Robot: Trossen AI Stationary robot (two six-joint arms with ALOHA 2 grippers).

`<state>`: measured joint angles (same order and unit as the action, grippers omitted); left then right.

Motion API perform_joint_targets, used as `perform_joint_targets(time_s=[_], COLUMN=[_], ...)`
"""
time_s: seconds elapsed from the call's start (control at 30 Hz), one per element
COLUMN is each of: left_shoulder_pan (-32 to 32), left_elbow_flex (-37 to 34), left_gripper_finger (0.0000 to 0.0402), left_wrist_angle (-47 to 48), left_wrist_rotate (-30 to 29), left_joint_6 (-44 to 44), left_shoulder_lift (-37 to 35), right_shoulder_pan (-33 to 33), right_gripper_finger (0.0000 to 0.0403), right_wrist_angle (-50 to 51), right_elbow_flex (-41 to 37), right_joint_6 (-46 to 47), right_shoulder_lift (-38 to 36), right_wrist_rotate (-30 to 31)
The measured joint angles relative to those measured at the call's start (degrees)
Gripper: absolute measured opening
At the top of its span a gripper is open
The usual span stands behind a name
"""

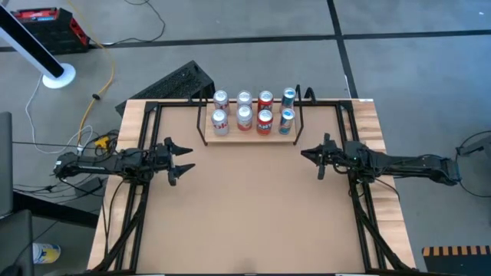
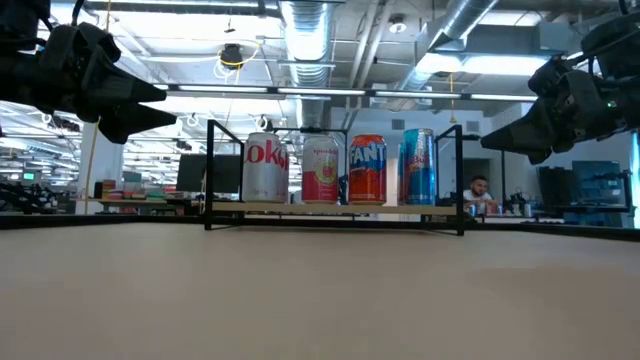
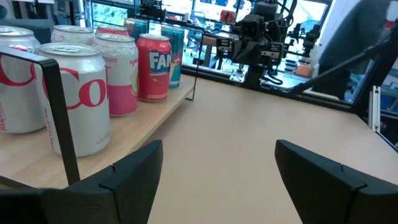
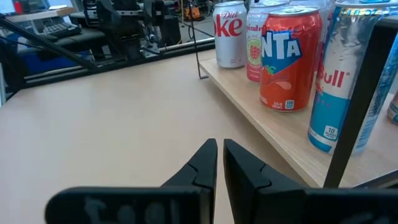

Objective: Place canned beverage on shelf
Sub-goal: Return to Home Position

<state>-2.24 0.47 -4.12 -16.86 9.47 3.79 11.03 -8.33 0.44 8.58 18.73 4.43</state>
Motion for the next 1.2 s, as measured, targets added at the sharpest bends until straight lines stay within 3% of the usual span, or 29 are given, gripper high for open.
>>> perform_joint_targets(time_s=[1.2], left_shoulder_pan=[0.00], left_elbow_flex=[-0.09], left_gripper_finger=[0.0295], left_wrist_angle=[-0.01], left_wrist_rotate=[0.00], left_joint_6=[0.00], left_shoulder_lift=[0.00], right_shoulder_pan=[0.00], right_gripper_finger=[0.0054], right_wrist_angle=[1.31], right_elbow_flex=[-0.08], right_joint_6=[0.00], right_shoulder_lift=[-0.01], right_wrist_rotate=[0.04])
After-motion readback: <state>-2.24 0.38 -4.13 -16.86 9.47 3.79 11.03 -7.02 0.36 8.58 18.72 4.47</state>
